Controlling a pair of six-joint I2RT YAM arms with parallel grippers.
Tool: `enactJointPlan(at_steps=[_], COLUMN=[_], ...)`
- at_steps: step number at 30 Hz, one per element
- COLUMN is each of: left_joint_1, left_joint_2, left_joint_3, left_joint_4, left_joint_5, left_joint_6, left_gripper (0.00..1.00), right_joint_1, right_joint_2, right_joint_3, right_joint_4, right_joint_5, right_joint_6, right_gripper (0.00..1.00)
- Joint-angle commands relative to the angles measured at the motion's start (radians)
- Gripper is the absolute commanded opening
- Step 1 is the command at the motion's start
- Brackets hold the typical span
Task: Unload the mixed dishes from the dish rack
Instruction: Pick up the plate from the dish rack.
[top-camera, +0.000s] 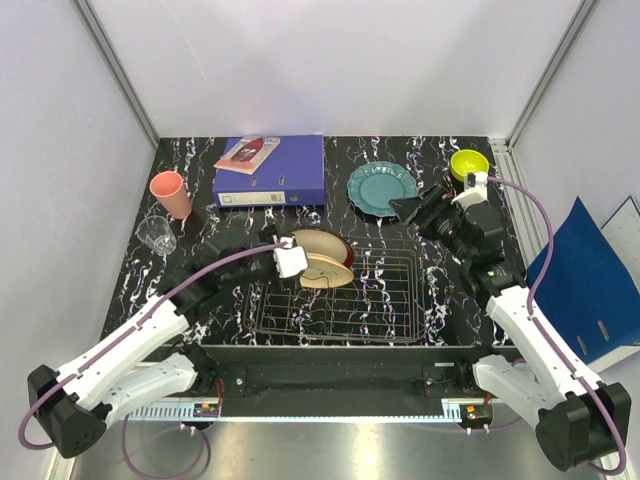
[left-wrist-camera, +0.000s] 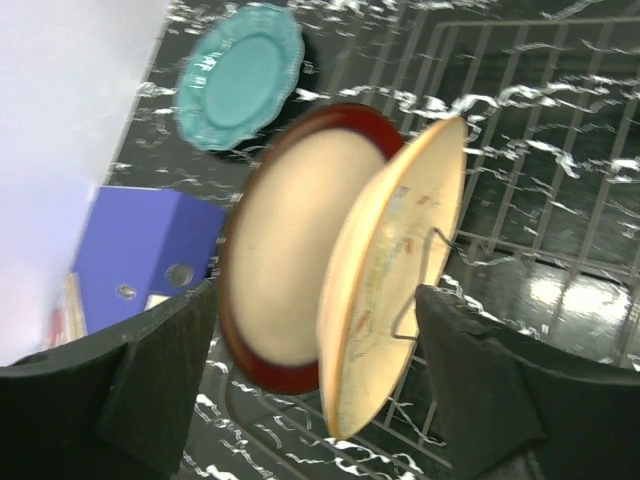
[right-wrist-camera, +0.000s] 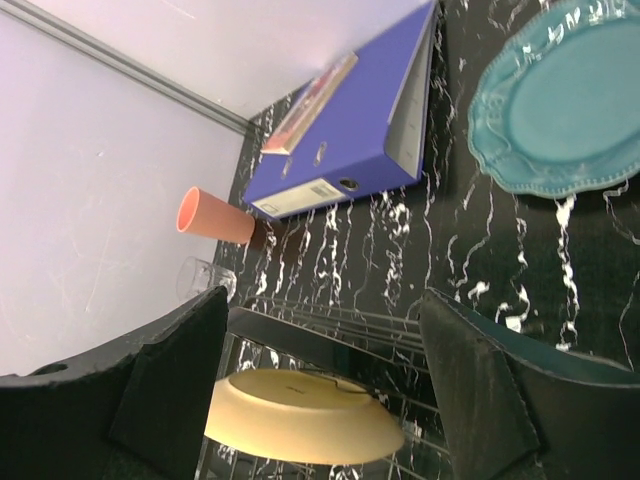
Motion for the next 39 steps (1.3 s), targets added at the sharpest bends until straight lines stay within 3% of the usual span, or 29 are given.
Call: enactJointPlan(at_steps=[1, 5, 17, 18, 19, 32, 39], left_joint_1=[0.0, 0.0, 0.0, 0.0, 0.0, 0.0, 0.0], left_joint_2=[0.045, 0.107, 0.233, 0.231, 0.222, 0.128, 0.095], left_joint_3=[0.025, 0.033, 0.044, 0.045, 0.047, 0.231, 0.332], left_joint_4=[-0.004, 0.016, 0.052, 0.049, 0.049, -0.056, -0.013], left_joint_5=[0.099, 0.112, 0.121, 0.119, 0.115, 0.072, 0.093], left_joint_6=[0.043, 0.046, 0.049, 0.05, 0.055, 0.129, 0.112], left_gripper=[0.79, 0.59, 0.19, 0.15, 0.02, 0.0, 0.0], right_joint_1=[0.004, 0.003, 0.006, 0.004, 0.004, 0.006, 0.006], right_joint_2=[-0.018, -0.027, -0.047, -0.044, -0.044, -0.044, -0.048], right_joint_3=[-0.031, -0.05, -0.088, -0.086, -0.086, -0.076, -0.066], right_joint_4=[0.023, 0.029, 0.034, 0.035, 0.035, 0.037, 0.034], right_joint_5=[-0.025, -0.025, -0.028, -0.028, -0.029, -0.049, -0.049], right_joint_6=[0.02, 0.022, 0.011, 0.011, 0.011, 0.022, 0.023], right_gripper=[0.84, 0.84, 0.84, 0.84, 0.84, 0.83, 0.83])
